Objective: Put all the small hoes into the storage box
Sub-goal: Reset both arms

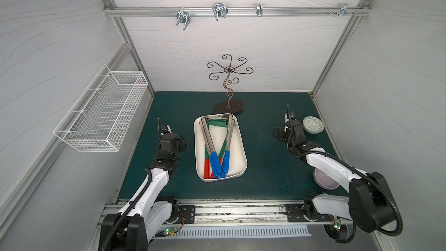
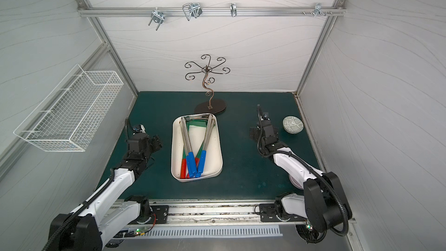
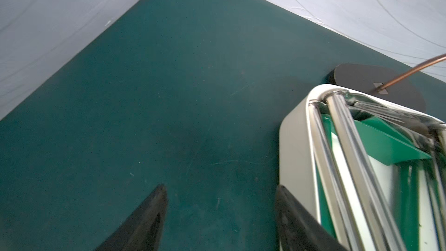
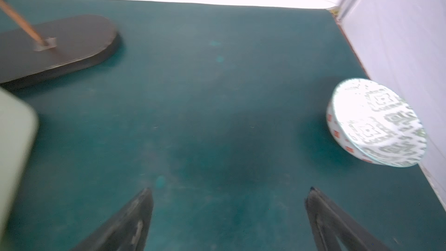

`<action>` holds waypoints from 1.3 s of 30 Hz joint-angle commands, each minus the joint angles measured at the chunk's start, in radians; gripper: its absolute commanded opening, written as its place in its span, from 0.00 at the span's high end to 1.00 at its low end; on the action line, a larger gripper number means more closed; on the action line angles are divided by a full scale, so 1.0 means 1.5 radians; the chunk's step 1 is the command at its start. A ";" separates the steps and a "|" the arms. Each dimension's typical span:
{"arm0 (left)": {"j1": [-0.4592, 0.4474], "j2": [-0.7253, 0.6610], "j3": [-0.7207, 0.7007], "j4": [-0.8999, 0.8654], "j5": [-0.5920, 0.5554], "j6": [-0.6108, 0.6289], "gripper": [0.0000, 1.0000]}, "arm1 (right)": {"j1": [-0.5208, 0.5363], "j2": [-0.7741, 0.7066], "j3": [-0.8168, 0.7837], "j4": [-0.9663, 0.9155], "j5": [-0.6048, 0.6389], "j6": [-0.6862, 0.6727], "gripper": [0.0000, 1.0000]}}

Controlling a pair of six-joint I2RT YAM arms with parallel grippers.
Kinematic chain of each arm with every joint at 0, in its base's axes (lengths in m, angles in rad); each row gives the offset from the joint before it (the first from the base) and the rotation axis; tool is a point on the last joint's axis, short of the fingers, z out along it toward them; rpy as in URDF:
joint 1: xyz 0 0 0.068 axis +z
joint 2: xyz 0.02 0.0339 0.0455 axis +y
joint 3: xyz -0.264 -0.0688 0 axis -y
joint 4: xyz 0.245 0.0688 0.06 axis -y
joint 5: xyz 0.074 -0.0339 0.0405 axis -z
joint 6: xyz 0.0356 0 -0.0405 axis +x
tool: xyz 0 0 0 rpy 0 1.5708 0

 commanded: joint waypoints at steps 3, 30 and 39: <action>0.004 -0.003 -0.029 0.139 -0.097 0.012 0.30 | -0.057 -0.017 -0.115 0.274 -0.026 -0.108 0.01; 0.014 0.275 -0.053 0.515 -0.017 0.191 0.29 | -0.190 0.217 -0.126 0.494 -0.231 -0.065 0.01; 0.029 0.394 -0.008 0.552 -0.009 0.187 0.00 | -0.185 0.215 -0.124 0.487 -0.227 -0.071 0.01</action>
